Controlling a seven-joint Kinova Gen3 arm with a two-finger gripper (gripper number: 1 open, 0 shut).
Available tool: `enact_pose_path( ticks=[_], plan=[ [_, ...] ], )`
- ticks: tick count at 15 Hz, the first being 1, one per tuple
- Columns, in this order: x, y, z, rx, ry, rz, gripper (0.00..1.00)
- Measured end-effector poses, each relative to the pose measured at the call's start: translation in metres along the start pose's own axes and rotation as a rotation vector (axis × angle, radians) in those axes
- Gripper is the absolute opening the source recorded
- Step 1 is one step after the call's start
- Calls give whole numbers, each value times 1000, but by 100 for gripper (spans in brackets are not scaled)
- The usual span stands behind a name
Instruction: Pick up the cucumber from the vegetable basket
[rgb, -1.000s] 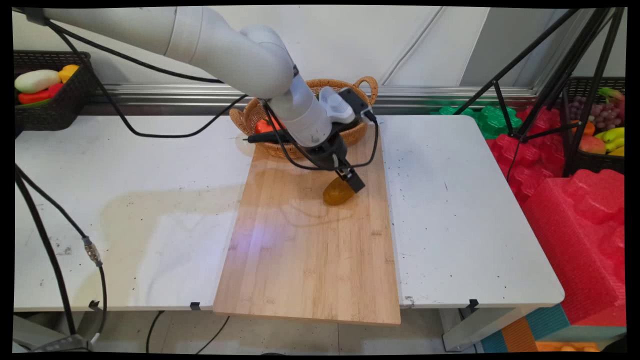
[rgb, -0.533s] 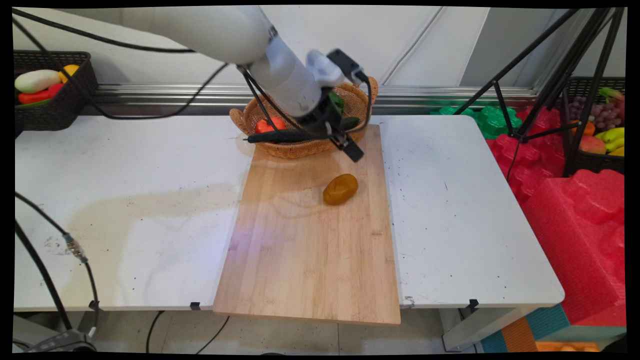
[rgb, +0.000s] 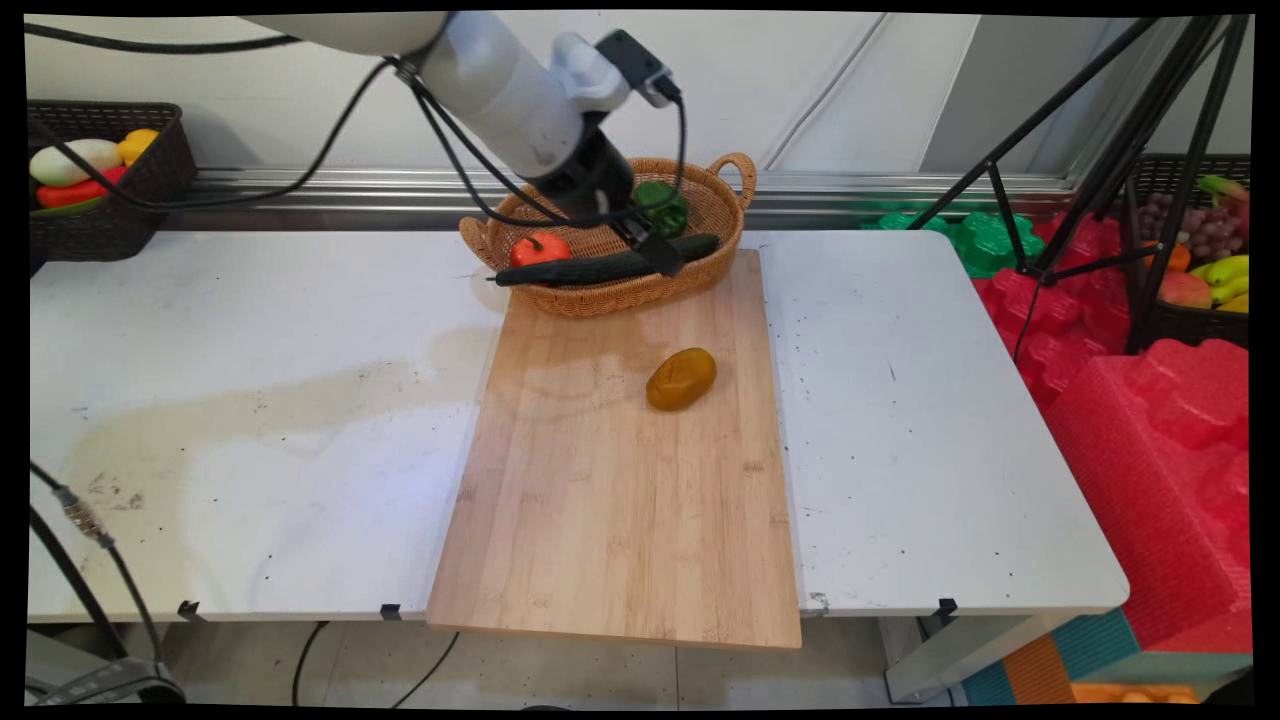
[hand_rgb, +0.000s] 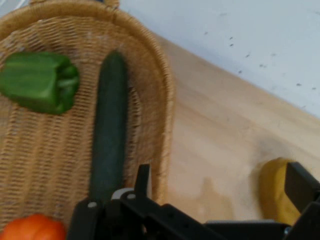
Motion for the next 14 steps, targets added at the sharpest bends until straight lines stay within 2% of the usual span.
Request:
enact_pose_path(
  ticks=[3,7,14],
  plan=[
    [-5,-22,-6,26,-11,9,100],
    [-7,-44,1,47,-30,20,100],
    [-7,-81,48,52,-65,43,100]
  ],
)
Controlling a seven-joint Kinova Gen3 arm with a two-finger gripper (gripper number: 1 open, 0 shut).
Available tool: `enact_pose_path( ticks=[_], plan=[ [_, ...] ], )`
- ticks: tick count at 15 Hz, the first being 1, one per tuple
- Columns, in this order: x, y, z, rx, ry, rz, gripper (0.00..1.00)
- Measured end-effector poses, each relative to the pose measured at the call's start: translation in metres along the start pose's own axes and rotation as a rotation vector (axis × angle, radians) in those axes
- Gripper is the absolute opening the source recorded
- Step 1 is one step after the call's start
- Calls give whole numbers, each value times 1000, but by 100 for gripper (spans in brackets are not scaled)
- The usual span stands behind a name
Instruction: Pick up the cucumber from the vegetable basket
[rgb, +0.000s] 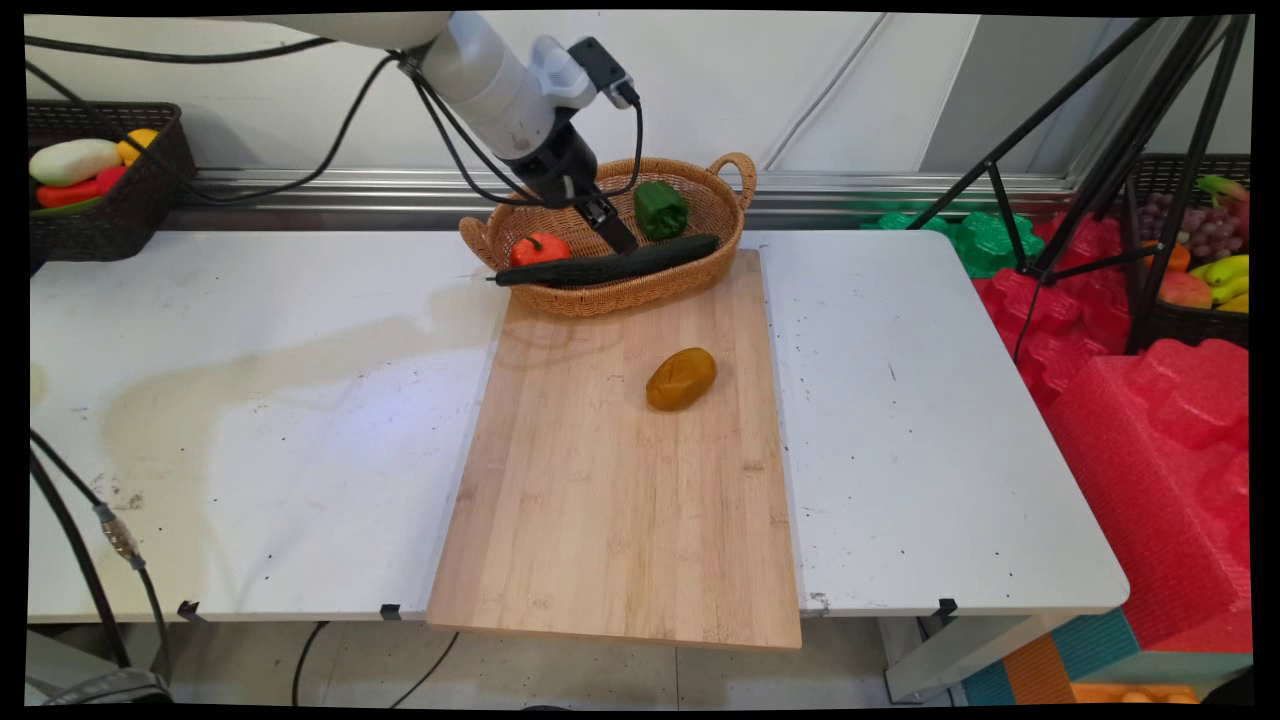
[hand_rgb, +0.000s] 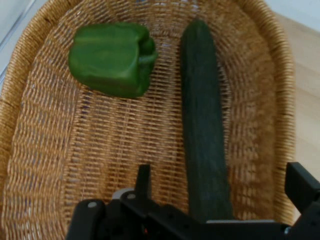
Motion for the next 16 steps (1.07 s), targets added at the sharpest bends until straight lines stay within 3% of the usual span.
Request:
enact_pose_path(
  ticks=[6,14,15,16],
  plan=[
    [4,-20,45,-17,-15,5,100],
    [5,-22,82,-69,-19,-23,100],
    [5,-22,84,-71,-19,-27,0],
    [5,-22,86,-74,-17,-31,0]
  ],
)
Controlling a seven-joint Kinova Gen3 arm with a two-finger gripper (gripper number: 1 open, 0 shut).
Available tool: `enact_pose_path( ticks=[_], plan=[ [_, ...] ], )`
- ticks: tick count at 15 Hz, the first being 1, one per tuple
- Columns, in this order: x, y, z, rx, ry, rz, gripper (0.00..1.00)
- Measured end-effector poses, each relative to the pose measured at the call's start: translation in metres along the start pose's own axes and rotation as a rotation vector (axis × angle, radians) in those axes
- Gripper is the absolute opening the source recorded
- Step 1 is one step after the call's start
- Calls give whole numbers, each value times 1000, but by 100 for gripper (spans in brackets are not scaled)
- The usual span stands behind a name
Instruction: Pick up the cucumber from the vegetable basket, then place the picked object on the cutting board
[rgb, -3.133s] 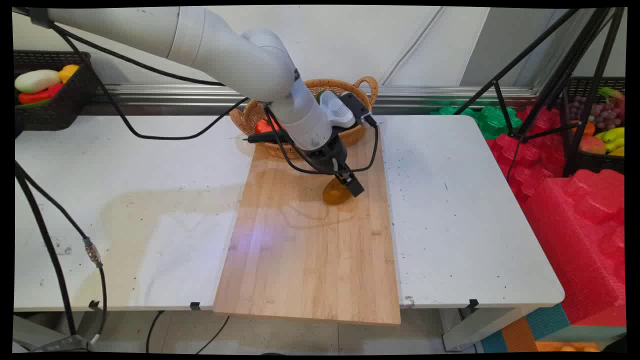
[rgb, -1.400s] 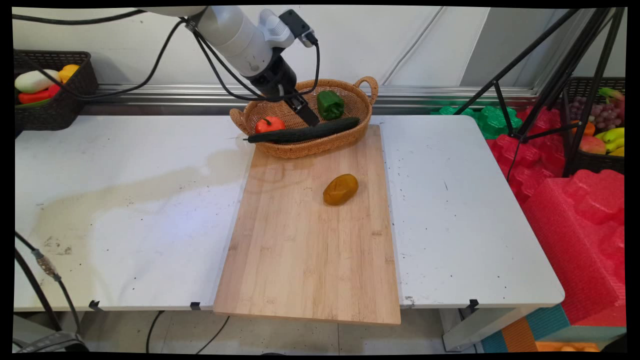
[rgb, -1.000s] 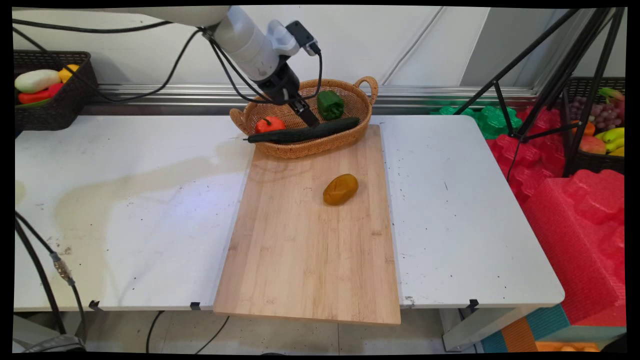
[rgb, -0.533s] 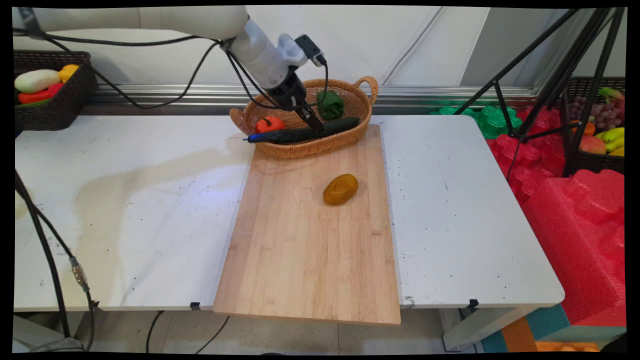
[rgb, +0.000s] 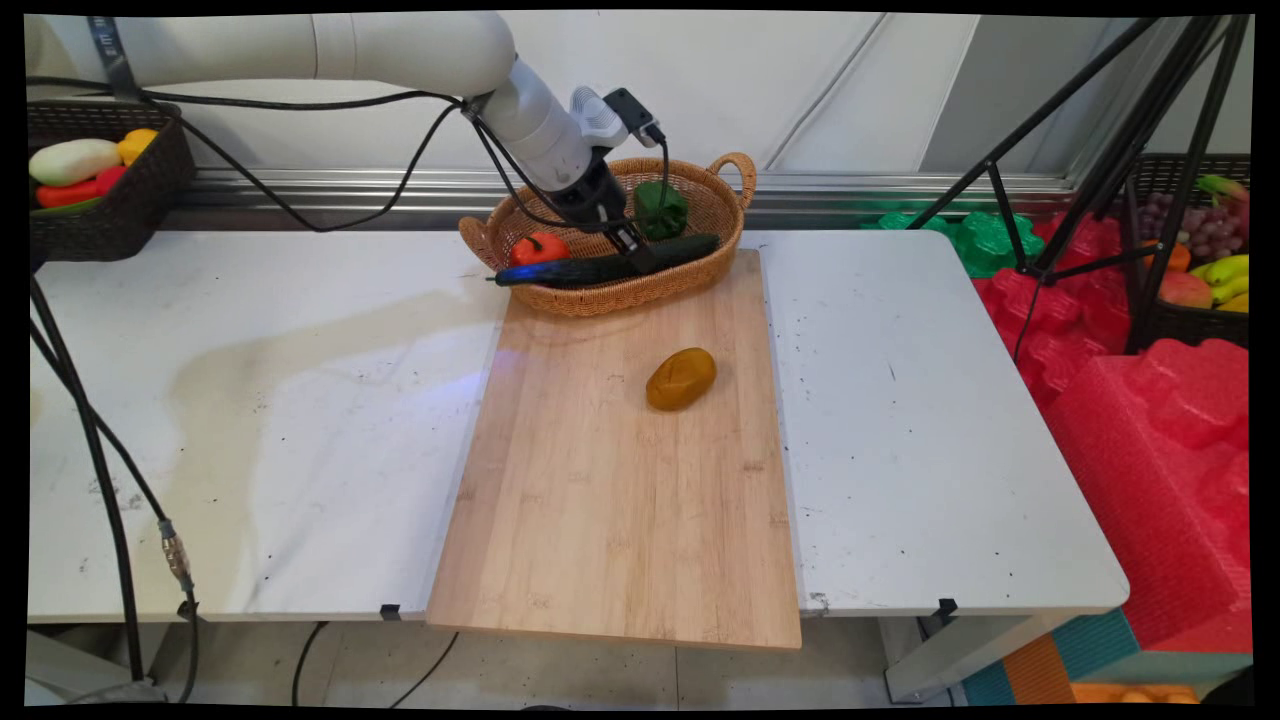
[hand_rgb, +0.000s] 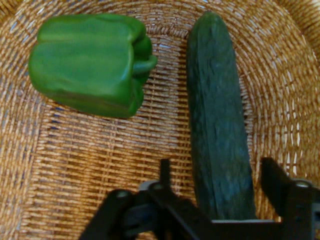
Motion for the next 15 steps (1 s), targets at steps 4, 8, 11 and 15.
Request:
enact_pose_path(
  ticks=[4,8,11,15],
  plan=[
    [3,0,2,-1,7,-14,0],
    [8,-1,-8,18,18,-21,0],
    [15,1,-31,52,37,-32,0],
    [24,13,-80,95,72,-57,0]
  ],
)
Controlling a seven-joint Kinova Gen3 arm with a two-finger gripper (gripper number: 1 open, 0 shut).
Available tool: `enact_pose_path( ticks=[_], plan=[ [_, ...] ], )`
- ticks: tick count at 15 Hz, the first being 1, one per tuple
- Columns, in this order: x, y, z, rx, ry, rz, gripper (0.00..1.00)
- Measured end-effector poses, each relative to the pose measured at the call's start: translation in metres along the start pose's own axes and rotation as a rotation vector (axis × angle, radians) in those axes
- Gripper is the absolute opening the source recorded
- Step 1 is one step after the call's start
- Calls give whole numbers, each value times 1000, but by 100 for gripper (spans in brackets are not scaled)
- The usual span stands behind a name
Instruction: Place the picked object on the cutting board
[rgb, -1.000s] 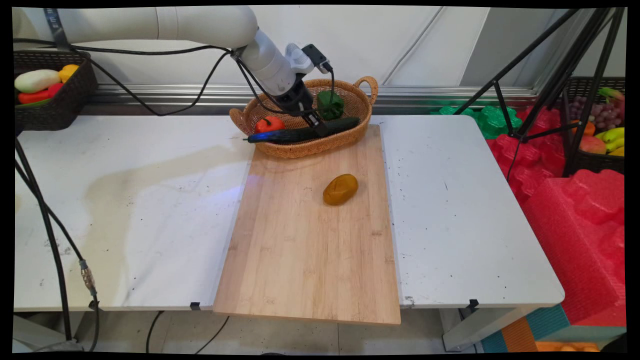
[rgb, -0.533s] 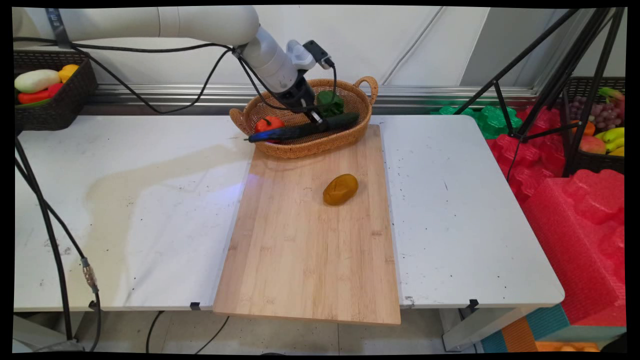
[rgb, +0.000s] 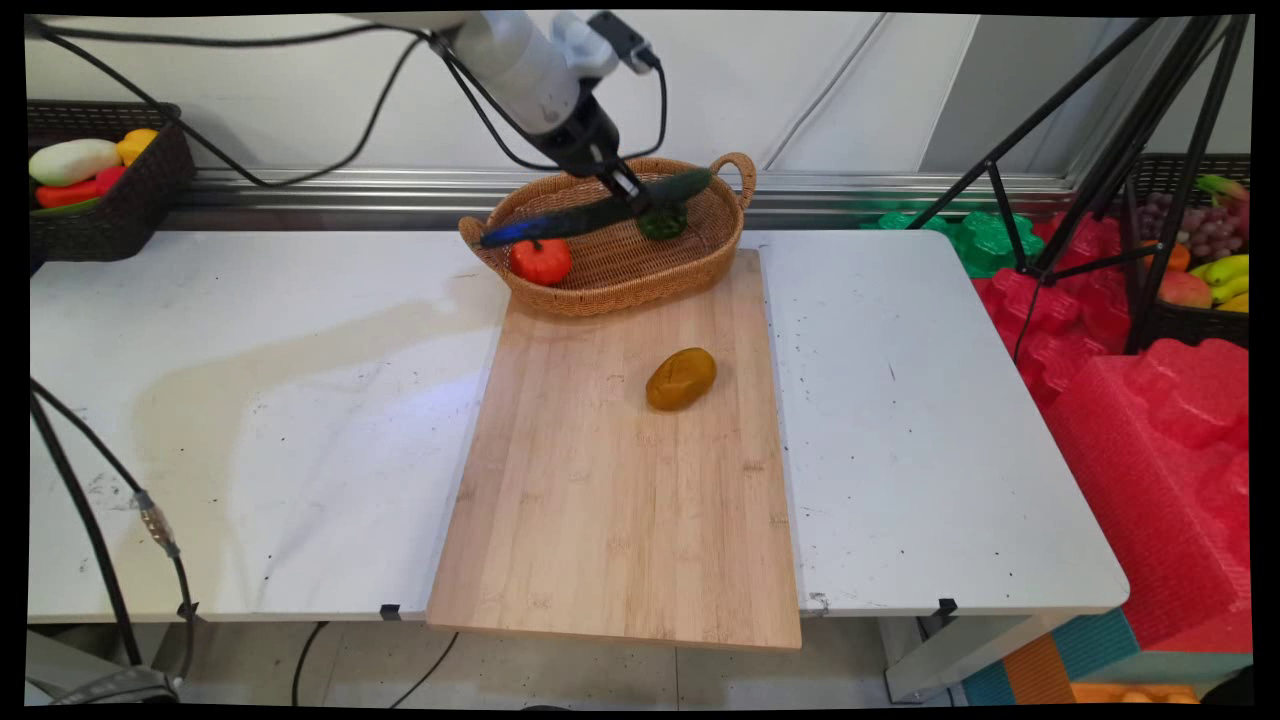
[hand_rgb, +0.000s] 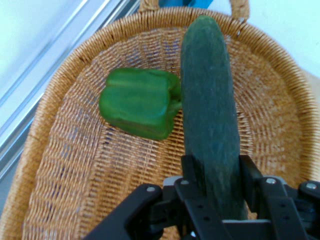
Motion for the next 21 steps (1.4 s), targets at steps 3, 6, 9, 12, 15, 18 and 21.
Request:
enact_pose_path(
  ticks=[3,6,9,12,15,18,21],
  plan=[
    [-3,14,-37,9,4,-13,0],
    [-14,34,-68,0,-5,-28,0],
    [-32,55,-92,-10,-25,-55,0],
    [-56,77,-111,-22,-59,-82,0],
    [-75,93,-121,-28,-84,-99,0],
    [-92,104,-121,-28,-101,-111,0],
    [-107,110,-114,-28,-115,-115,0]
  ],
)
